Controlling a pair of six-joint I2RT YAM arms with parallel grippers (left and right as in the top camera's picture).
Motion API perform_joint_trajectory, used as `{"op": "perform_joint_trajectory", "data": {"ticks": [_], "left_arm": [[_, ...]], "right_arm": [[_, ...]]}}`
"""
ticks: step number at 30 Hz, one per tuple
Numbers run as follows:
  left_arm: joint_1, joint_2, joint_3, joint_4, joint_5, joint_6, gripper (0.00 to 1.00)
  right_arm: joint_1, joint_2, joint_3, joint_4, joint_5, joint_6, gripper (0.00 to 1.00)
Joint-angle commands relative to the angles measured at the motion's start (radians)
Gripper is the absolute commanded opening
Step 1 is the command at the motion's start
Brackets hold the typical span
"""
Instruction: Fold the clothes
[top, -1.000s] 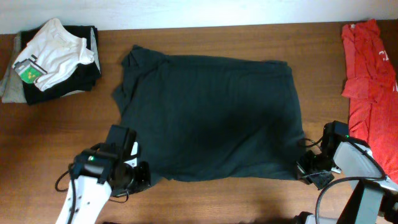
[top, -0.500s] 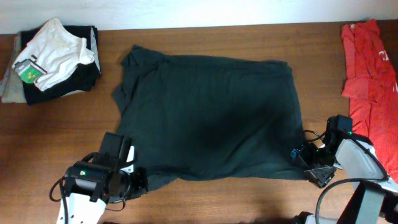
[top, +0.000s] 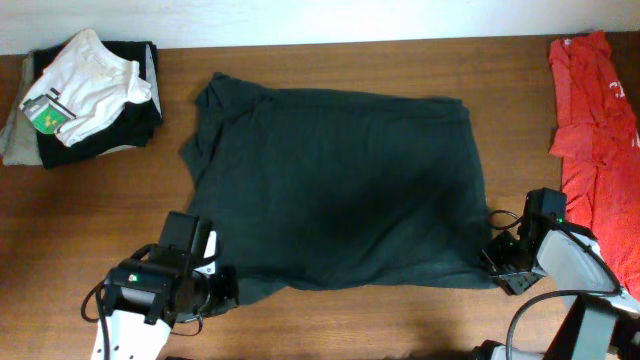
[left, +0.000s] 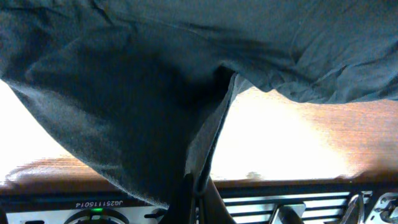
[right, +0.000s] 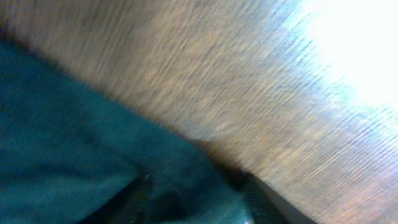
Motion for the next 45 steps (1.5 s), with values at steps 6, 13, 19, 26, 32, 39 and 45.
{"op": "perform_joint_trajectory", "data": {"ticks": [6,13,19,26,32,39,45], "left_arm": [[-0.003,0.000,0.009,0.012,0.005,-0.002,0.01],[-0.003,-0.032,0.152,-0.066,-0.012,-0.002,0.01],[-0.003,-0.122,0.168,-0.106,-0.125,-0.052,0.01],[-0.003,-0.053,0.154,0.141,-0.488,-0.315,0.01],[-0.003,0.216,0.154,0.297,-0.617,-0.361,0.01],[0.007,0.392,0.154,0.523,-0.650,-0.359,0.01],[0.054,0.409,0.154,0.715,-0.649,-0.359,0.01]], "right_arm": [[-0.003,0.030,-0.063,0.035,-0.012,0.074,0.04],[-0.003,-0.001,0.016,-0.070,0.019,0.081,0.04],[-0.018,-0.031,0.047,-0.085,0.076,0.098,0.04],[-0.017,-0.031,0.047,-0.010,0.041,0.134,0.04],[-0.017,-0.031,0.048,0.047,-0.020,0.134,0.04],[-0.016,-0.031,0.161,-0.031,-0.088,0.133,0.04],[-0.014,-0.016,0.220,0.049,-0.151,0.134,0.08]]}}
